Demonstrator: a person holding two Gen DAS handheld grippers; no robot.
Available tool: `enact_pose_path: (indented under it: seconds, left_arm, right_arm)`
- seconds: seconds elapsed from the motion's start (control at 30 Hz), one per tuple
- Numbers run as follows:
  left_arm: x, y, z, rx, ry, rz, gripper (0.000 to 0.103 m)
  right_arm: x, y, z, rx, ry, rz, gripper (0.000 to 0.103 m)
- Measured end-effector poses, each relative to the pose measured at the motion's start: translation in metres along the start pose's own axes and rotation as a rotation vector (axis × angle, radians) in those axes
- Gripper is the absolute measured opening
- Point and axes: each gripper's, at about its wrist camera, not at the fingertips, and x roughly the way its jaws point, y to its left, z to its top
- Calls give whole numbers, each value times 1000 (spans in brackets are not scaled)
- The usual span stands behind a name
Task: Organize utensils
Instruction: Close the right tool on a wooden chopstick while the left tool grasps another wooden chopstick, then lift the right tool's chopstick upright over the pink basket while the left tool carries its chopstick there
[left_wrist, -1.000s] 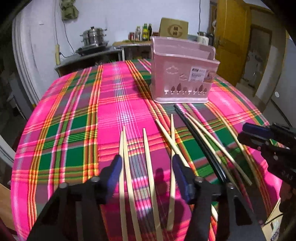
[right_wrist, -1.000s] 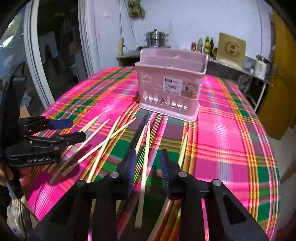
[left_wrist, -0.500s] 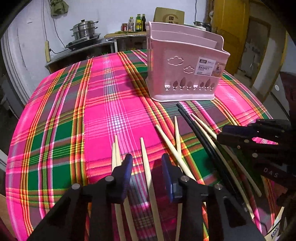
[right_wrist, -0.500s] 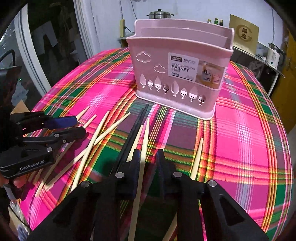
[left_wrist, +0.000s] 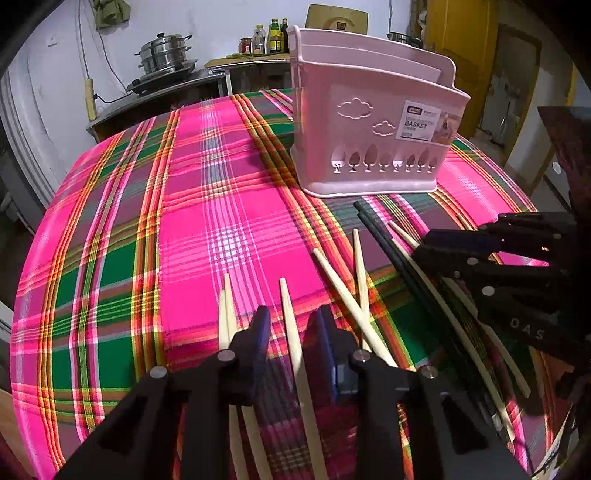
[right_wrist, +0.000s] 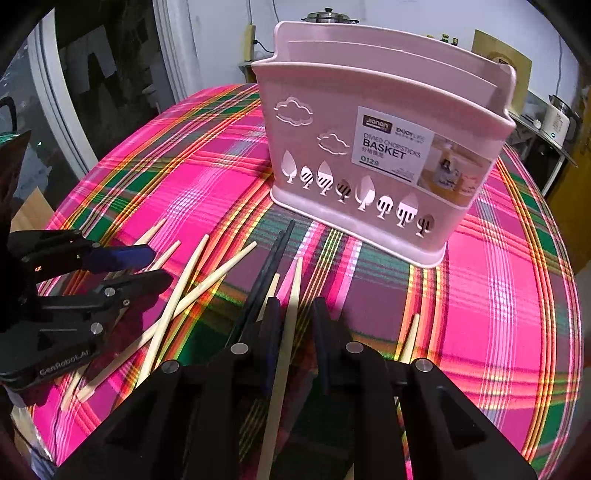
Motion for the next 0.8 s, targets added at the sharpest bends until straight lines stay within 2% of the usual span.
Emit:
enact_pose_path:
  seconds: [0.1, 0.17, 0.23, 0.3, 0.53, 0.8]
  left_arm:
    - [1, -2, 1, 4, 0, 8, 27]
    - [1, -3, 1, 10, -1, 6, 23]
    - [1, -5, 2, 17, 1, 1, 13]
    - [2, -7, 3, 19, 4, -4, 7]
    - [-7, -6, 7, 0, 0, -32, 6]
    - [-50, -7, 20, 6, -85, -44, 6]
  right_arm:
    - [4, 2, 4, -3, 7, -13, 12]
    - [5, 2, 6, -1, 9, -11, 7]
    - [4, -1, 5, 9, 10, -2, 7]
    - [4, -2, 6, 19, 11, 8, 7]
    - [-18, -7, 9, 34, -41, 34, 7]
    - [-54, -8, 16, 47, -123, 54, 6]
